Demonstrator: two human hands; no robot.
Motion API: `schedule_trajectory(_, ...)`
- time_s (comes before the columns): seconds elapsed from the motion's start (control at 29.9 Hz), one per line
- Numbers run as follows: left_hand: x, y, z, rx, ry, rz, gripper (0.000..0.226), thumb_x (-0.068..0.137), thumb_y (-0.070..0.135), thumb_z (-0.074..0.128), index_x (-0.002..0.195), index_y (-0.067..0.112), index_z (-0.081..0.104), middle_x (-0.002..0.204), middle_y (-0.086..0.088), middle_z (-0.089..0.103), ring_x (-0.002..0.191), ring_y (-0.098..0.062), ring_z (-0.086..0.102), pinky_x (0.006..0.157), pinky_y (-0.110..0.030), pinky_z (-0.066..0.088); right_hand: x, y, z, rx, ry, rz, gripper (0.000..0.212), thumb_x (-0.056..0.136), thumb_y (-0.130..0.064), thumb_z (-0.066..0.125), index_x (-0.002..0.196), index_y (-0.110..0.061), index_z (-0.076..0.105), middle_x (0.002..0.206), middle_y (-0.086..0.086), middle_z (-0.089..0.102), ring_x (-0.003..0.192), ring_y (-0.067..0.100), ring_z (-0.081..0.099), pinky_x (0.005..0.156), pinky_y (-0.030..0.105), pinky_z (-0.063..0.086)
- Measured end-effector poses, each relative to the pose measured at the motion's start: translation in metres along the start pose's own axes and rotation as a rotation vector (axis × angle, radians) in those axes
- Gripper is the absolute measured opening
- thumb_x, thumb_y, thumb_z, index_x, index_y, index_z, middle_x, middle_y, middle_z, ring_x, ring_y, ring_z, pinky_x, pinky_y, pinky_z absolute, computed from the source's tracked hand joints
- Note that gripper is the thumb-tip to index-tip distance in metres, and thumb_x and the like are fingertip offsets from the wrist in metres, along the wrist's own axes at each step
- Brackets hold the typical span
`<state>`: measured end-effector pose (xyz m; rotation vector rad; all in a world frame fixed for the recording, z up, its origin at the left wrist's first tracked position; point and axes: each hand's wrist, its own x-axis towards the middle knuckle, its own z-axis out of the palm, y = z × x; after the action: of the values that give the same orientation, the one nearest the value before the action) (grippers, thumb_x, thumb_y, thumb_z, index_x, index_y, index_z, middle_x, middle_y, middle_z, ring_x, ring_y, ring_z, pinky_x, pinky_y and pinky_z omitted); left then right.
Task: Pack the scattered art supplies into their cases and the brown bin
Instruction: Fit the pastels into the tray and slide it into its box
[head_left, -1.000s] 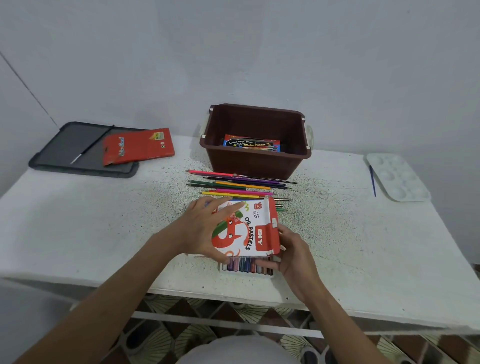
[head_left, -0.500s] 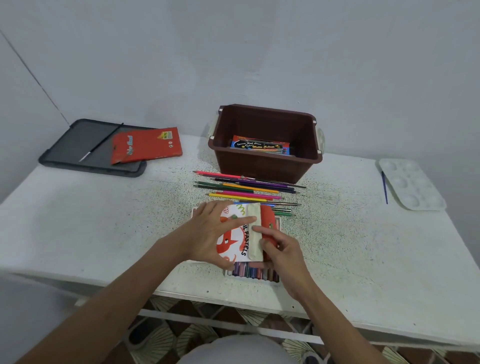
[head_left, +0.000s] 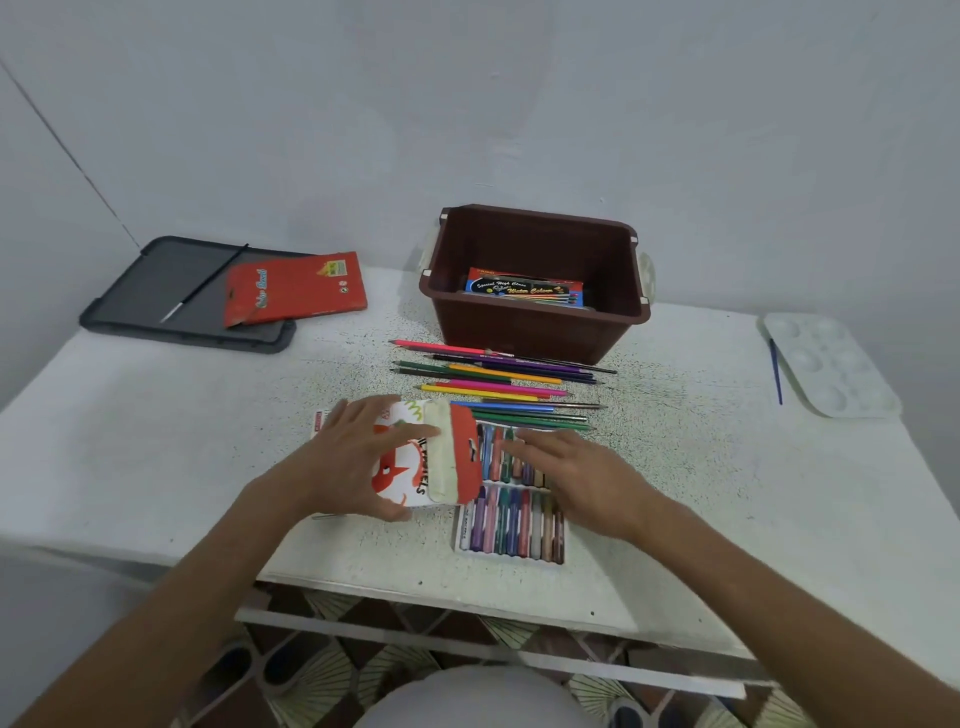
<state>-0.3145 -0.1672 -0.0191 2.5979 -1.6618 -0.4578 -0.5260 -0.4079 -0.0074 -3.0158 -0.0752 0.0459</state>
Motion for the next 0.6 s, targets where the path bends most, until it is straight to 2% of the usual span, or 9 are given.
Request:
schedule_trajectory(0.07, -0.004, -0.007, 0.000, 0.000, -0.010, -0.024, 0.097, 0.061, 0.084, 0.056, 0.144, 0.055, 0.014, 0.157, -0.001, 0.006, 0.144, -0.027, 0.006, 0.117, -0.052, 0.004, 0.004, 0.008, -0.006, -0.176, -0.234, -0.092, 0.093, 0.091, -0.012, 0.061, 0.155, -0.035, -0.003, 0.164, 0.002, 0.006, 0.149, 0.036, 0.012, 0.118, 0.052, 0.015)
schedule_trajectory(0.13, -0.010, -0.011, -0.001, -0.014, -0.022, -0.052, 0.096, 0.064, 0.078, 0.063, 0.144, 0.053, 0.018, 0.157, 0.000, 0.006, 0.144, -0.027, 0.007, 0.118, -0.050, 0.007, 0.008, 0.012, -0.011, -0.357, -0.385, -0.178, 0.096, 0.097, -0.019, 0.055, 0.150, -0.040, -0.022, 0.162, 0.001, -0.014, 0.148, 0.038, -0.010, 0.119, 0.055, 0.000)
schedule_trajectory(0.23, -0.016, -0.020, 0.001, -0.026, -0.056, -0.085, 0.096, 0.064, 0.076, 0.065, 0.144, 0.053, 0.017, 0.157, 0.001, 0.004, 0.144, -0.026, 0.008, 0.118, -0.049, 0.010, 0.016, 0.007, -0.016, -0.566, -0.507, -0.256, 0.105, 0.095, -0.028, 0.060, 0.143, -0.042, -0.033, 0.160, 0.002, -0.022, 0.146, 0.040, -0.017, 0.118, 0.061, 0.002)
schedule_trajectory(0.3, -0.018, -0.024, 0.002, -0.015, -0.079, -0.093, 0.096, 0.064, 0.075, 0.066, 0.144, 0.052, 0.017, 0.157, 0.001, 0.004, 0.144, -0.025, 0.009, 0.118, -0.048, 0.010, 0.024, 0.002, -0.019, -0.632, -0.561, -0.282, 0.111, 0.093, -0.027, 0.064, 0.142, -0.043, -0.035, 0.160, 0.002, -0.024, 0.146, 0.038, -0.019, 0.118, 0.061, 0.003)
schedule_trajectory(0.5, -0.020, -0.021, 0.007, -0.034, -0.131, -0.117, 0.099, 0.062, 0.072, 0.070, 0.143, 0.051, 0.017, 0.156, 0.002, 0.005, 0.140, -0.024, 0.021, 0.112, -0.043, 0.029, 0.047, -0.015, -0.006, -0.701, -0.522, -0.413, 0.119, 0.089, -0.018, 0.069, 0.143, -0.041, -0.034, 0.159, 0.002, -0.027, 0.146, 0.038, -0.019, 0.115, 0.062, 0.001)
schedule_trajectory(0.6, -0.019, -0.020, 0.007, -0.040, -0.150, -0.123, 0.101, 0.060, 0.074, 0.071, 0.143, 0.051, 0.017, 0.157, 0.001, 0.007, 0.141, -0.025, 0.022, 0.112, -0.043, 0.029, 0.049, -0.017, -0.004, -0.718, -0.518, -0.457, 0.122, 0.085, -0.018, 0.072, 0.146, -0.037, -0.032, 0.159, 0.004, -0.029, 0.145, 0.037, -0.023, 0.117, 0.063, 0.002)
